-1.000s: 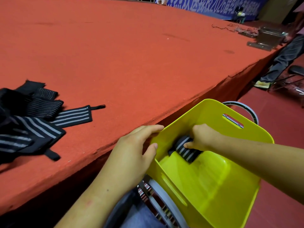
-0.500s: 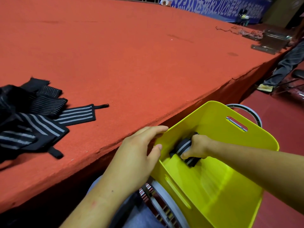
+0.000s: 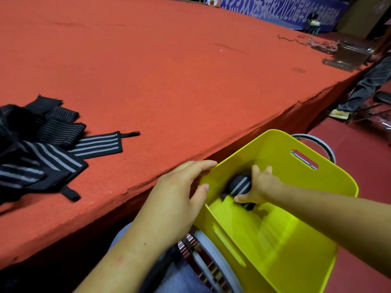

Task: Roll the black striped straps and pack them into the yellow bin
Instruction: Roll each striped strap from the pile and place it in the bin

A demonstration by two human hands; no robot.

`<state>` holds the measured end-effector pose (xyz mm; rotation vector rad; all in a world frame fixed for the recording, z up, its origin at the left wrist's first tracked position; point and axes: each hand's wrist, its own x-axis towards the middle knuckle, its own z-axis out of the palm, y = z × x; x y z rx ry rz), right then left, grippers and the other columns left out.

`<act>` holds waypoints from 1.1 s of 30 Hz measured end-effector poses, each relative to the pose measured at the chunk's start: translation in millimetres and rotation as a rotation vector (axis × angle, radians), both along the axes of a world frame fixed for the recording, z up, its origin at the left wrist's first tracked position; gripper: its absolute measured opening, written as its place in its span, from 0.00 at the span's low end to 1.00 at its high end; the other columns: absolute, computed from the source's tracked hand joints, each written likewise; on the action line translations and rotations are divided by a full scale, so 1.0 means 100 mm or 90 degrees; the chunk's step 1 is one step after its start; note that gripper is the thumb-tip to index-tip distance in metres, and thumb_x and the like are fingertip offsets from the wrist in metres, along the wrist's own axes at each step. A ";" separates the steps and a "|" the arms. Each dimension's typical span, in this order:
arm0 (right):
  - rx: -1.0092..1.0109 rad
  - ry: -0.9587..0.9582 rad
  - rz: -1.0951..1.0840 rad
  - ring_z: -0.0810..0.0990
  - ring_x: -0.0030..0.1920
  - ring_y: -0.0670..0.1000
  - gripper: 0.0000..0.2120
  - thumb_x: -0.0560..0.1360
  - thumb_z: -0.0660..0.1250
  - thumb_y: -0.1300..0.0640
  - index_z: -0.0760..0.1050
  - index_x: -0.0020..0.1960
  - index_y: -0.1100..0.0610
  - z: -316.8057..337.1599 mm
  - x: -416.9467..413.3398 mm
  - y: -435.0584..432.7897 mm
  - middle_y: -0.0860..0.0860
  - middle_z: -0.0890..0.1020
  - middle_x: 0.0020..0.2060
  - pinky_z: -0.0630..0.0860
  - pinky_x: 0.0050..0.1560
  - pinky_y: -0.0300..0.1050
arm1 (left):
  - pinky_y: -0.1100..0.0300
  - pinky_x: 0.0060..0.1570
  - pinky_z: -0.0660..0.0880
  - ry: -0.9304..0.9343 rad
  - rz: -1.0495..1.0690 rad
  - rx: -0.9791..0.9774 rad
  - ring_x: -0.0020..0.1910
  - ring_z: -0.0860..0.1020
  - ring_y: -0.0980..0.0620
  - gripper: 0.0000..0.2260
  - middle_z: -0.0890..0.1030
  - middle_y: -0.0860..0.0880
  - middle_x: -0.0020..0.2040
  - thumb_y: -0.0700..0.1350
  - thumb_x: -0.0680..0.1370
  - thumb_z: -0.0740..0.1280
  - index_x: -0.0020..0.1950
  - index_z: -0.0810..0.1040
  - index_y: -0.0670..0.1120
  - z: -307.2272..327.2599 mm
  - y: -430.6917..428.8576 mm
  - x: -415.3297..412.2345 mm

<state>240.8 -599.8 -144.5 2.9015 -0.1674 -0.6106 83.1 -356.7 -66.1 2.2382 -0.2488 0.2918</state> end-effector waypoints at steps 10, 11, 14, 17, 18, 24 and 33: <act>0.163 0.055 -0.069 0.75 0.63 0.57 0.54 0.58 0.83 0.32 0.60 0.73 0.52 0.01 0.03 -0.09 0.58 0.65 0.65 0.77 0.65 0.52 | 0.80 0.62 0.62 -0.011 -0.005 -0.012 0.65 0.71 0.71 0.19 0.78 0.66 0.64 0.45 0.81 0.68 0.71 0.76 0.59 -0.03 0.00 -0.01; 0.167 0.061 -0.062 0.75 0.62 0.57 0.53 0.58 0.84 0.34 0.61 0.73 0.51 0.02 0.04 -0.10 0.57 0.65 0.64 0.77 0.64 0.51 | 0.80 0.61 0.62 -0.011 -0.005 -0.013 0.65 0.71 0.71 0.19 0.78 0.66 0.64 0.45 0.81 0.68 0.71 0.76 0.59 -0.03 -0.01 -0.01; 0.165 0.079 -0.030 0.76 0.59 0.55 0.52 0.60 0.83 0.35 0.60 0.72 0.50 0.04 0.03 -0.13 0.57 0.67 0.64 0.77 0.63 0.50 | 0.80 0.61 0.62 -0.011 -0.005 -0.016 0.65 0.71 0.72 0.19 0.78 0.66 0.64 0.44 0.82 0.68 0.71 0.76 0.59 -0.03 -0.01 -0.01; 0.149 0.097 -0.007 0.76 0.59 0.56 0.51 0.60 0.81 0.31 0.60 0.72 0.50 0.09 0.04 -0.14 0.56 0.70 0.65 0.79 0.54 0.50 | 0.81 0.61 0.62 -0.009 -0.005 -0.014 0.65 0.70 0.73 0.19 0.77 0.67 0.63 0.45 0.82 0.68 0.71 0.76 0.59 -0.03 -0.02 -0.01; 0.131 0.105 -0.002 0.77 0.61 0.57 0.51 0.61 0.81 0.31 0.59 0.73 0.51 0.13 0.03 -0.12 0.57 0.70 0.66 0.80 0.50 0.51 | 0.81 0.61 0.62 -0.009 -0.004 -0.013 0.64 0.70 0.73 0.19 0.77 0.67 0.63 0.45 0.82 0.68 0.71 0.76 0.59 -0.04 -0.02 -0.01; -0.007 0.093 0.070 0.78 0.64 0.58 0.48 0.68 0.74 0.29 0.60 0.75 0.57 0.18 0.00 -0.03 0.59 0.72 0.67 0.78 0.55 0.51 | 0.79 0.63 0.63 -0.019 -0.001 -0.020 0.66 0.71 0.70 0.18 0.78 0.65 0.65 0.45 0.82 0.68 0.70 0.76 0.58 -0.07 -0.05 0.01; -0.020 -0.016 0.064 0.79 0.64 0.58 0.47 0.69 0.68 0.25 0.62 0.72 0.58 0.10 -0.18 0.08 0.60 0.69 0.66 0.77 0.65 0.49 | 0.71 0.70 0.64 -0.044 -0.009 -0.054 0.69 0.73 0.64 0.18 0.78 0.59 0.69 0.40 0.81 0.66 0.70 0.77 0.54 -0.08 -0.07 0.00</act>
